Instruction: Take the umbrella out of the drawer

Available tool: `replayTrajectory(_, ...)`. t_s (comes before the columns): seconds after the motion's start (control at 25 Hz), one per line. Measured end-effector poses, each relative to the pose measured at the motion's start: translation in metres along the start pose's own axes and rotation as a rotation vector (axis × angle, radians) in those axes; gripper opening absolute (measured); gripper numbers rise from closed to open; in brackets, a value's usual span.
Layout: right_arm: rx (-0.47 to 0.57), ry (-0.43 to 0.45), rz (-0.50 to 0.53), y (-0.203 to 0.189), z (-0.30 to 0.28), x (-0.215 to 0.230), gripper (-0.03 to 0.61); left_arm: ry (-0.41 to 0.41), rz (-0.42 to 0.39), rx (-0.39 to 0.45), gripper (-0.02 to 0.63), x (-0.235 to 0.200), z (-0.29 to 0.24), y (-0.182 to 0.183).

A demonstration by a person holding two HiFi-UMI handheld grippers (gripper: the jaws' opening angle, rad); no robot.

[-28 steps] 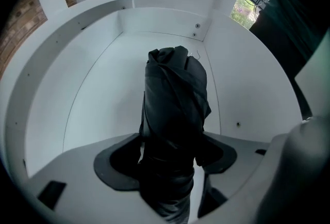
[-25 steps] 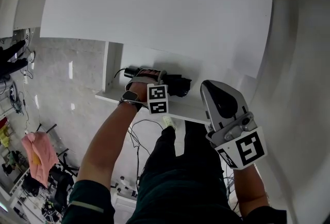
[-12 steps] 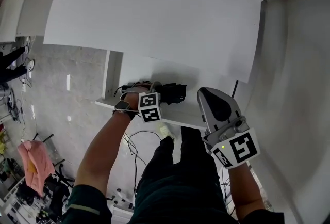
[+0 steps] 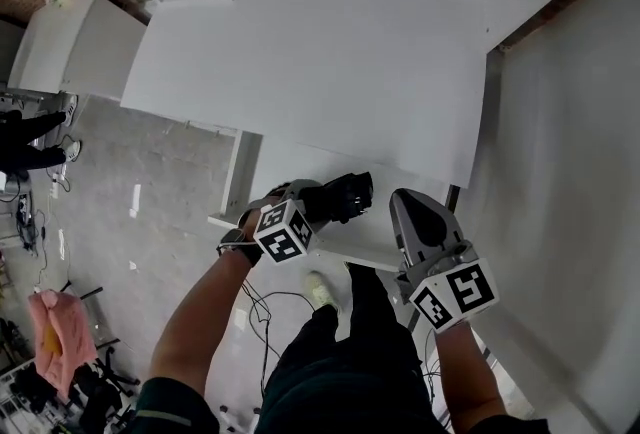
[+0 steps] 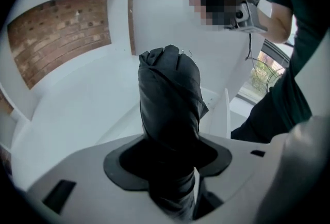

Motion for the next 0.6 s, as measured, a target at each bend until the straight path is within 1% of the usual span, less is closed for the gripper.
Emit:
replayTrajectory(0.12,0.010,-0.010,0.000,0.009,0.017,-0.020,0.005,0.043,0.071,0.074,0.230,0.012,0.035,0.009)
replayTrajectory(0.24,0.025,-0.016,0.015,0.018,0.020,-0.028,0.005,0.094,0.150,0.162,0.230,0.008,0.060,0.021)
replayTrajectory(0.44,0.048,-0.036,0.069,0.032,0.028,-0.043,0.005,0.155,0.326,0.349,0.232,0.013,0.103,0.034)
replayTrajectory(0.52,0.046,-0.046,0.087,0.036,0.033,-0.051,0.005,0.182,0.351,0.392,0.232,0.019,0.123,0.037)
replayTrajectory(0.6,0.050,-0.051,0.103,0.041,0.036,-0.059,0.005,0.206,0.354,0.416,0.232,0.024,0.140,0.039)
Point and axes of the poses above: the fingertips, and each gripper's own axes: z backward along the fingers, x to its right, y out of its top, the point moved 6 cm from there along z, backward along the fingers
